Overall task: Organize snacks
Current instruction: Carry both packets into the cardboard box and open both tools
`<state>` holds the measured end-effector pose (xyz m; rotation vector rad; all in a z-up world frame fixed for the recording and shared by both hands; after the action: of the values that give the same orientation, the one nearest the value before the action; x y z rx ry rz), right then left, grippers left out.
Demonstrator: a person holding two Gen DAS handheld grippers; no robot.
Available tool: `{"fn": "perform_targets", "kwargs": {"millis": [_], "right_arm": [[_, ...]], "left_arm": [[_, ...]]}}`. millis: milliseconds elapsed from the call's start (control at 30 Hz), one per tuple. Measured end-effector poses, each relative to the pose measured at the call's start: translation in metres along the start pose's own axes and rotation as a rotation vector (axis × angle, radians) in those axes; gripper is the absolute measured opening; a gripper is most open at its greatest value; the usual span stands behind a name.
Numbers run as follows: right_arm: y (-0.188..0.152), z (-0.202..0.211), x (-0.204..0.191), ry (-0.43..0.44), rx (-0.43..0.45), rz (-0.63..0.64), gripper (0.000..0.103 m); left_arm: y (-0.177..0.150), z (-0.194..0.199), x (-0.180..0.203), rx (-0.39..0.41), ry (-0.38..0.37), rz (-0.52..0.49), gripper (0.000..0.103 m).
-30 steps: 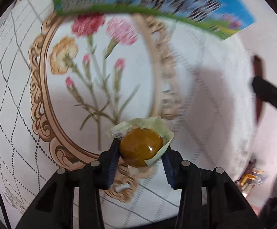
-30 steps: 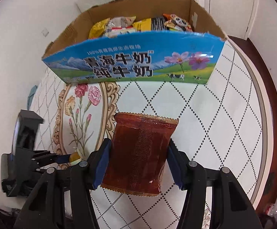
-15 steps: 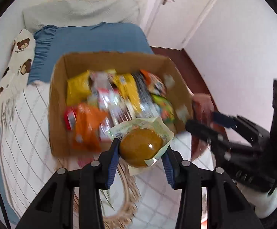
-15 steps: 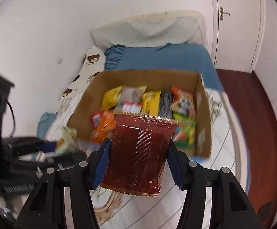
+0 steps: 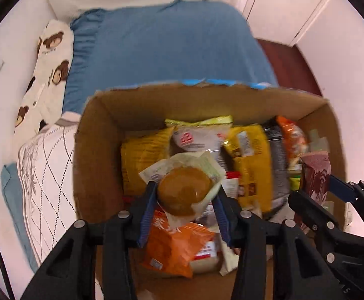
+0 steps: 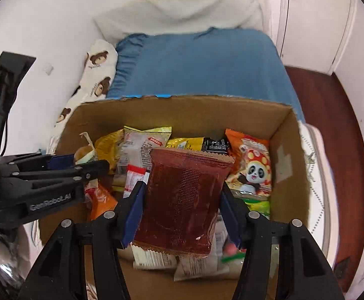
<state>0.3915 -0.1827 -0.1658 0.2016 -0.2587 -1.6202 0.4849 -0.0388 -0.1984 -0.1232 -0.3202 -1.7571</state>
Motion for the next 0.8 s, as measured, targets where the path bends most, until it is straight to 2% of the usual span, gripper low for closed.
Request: {"fn": "perform_targets", "kwargs": {"millis": [33, 67, 100, 133, 167, 433, 633, 800], "right_arm": [[0.002, -0.008, 0.000, -0.009, -0.031, -0.006, 0.069], [0.002, -0.014, 0.000, -0.020, -0.049, -0.009, 0.082], [0.003, -0.019, 0.000, -0.035, -0.060, -0.005, 0.089], [0.004, -0.023, 0.000, -0.053, -0.064, -0.002, 0.096], [0.003, -0.025, 0.002, -0.066, -0.068, -0.005, 0.096], [-0.010, -0.033, 0.024, -0.171, -0.090, -0.018, 0.097], [-0.017, -0.016, 0.034, -0.193, -0.070, -0.036, 0.097], [-0.029, 0.016, 0.038, -0.210, -0.002, -0.034, 0.097]], "left_arm": [[0.002, -0.005, -0.003, -0.010, -0.005, 0.011, 0.046], [0.002, -0.009, -0.006, -0.019, -0.011, 0.021, 0.054], [0.004, -0.013, -0.009, -0.024, -0.010, 0.025, 0.070], [0.004, -0.017, -0.011, -0.028, 0.010, 0.024, 0.079], [0.005, -0.019, -0.012, -0.031, 0.017, 0.025, 0.091], [0.000, -0.019, -0.012, -0.010, -0.010, 0.026, 0.093], [-0.012, -0.003, 0.003, 0.016, -0.005, 0.018, 0.093], [-0.028, 0.026, 0.023, 0.109, -0.008, -0.014, 0.093]]}}
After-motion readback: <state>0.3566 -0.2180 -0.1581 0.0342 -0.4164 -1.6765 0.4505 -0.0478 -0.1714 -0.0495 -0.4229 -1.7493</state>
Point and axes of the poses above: each gripper's, at about its wrist camera, not at the fingertips, and z roughly against the way its jaws point, x to its right, y to its top, the point moved 2 cm from there along -z, roughly the way its jaws point, and after that the axes turned 13 degrees about -y, right-handed, at the moved point
